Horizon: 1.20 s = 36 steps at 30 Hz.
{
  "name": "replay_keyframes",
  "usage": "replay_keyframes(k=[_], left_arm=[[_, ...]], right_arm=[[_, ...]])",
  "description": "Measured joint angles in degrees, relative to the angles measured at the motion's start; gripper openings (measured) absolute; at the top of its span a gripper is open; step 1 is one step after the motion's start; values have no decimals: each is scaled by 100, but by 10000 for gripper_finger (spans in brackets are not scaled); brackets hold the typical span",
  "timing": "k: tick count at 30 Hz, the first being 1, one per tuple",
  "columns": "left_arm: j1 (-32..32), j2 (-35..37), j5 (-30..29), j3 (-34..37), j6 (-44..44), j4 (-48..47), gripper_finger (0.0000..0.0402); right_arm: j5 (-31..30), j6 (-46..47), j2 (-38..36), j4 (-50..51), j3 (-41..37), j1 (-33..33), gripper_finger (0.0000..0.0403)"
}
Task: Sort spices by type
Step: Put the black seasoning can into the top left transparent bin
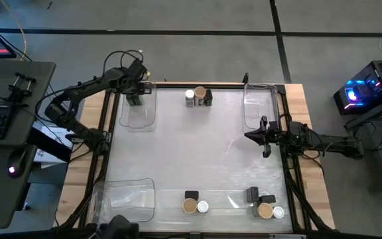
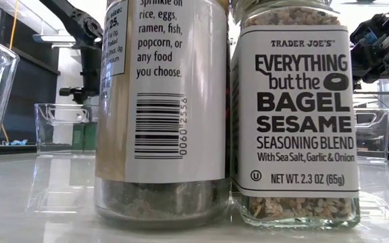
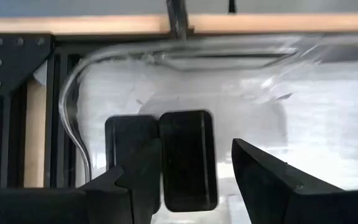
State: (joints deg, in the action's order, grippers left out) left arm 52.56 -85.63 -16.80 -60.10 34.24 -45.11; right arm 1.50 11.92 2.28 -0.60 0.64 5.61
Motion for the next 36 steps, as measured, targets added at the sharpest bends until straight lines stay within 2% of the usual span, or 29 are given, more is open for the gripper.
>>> replay_keyframes(k=[5,11,14,18,20,36], left_arm=[[0,297,7,-2,155,115,184],[-62,297,489,-4,227,256,169],[-244,143,535,-4,319,289,131],[-425,-59,469,0,438,460,39],[-439,-97,460,0,470,628,11],[-264,-444,226,4,362,306,0]], right_arm=[[0,0,0,-1,0,2,0],[0,0,0,0,2,2,0],[2,-2,0,-1,0,2,0],[0,0,0,-2,0,0,0],[1,-1,0,-1,0,1,0],[0,0,0,-2,0,2,0]])
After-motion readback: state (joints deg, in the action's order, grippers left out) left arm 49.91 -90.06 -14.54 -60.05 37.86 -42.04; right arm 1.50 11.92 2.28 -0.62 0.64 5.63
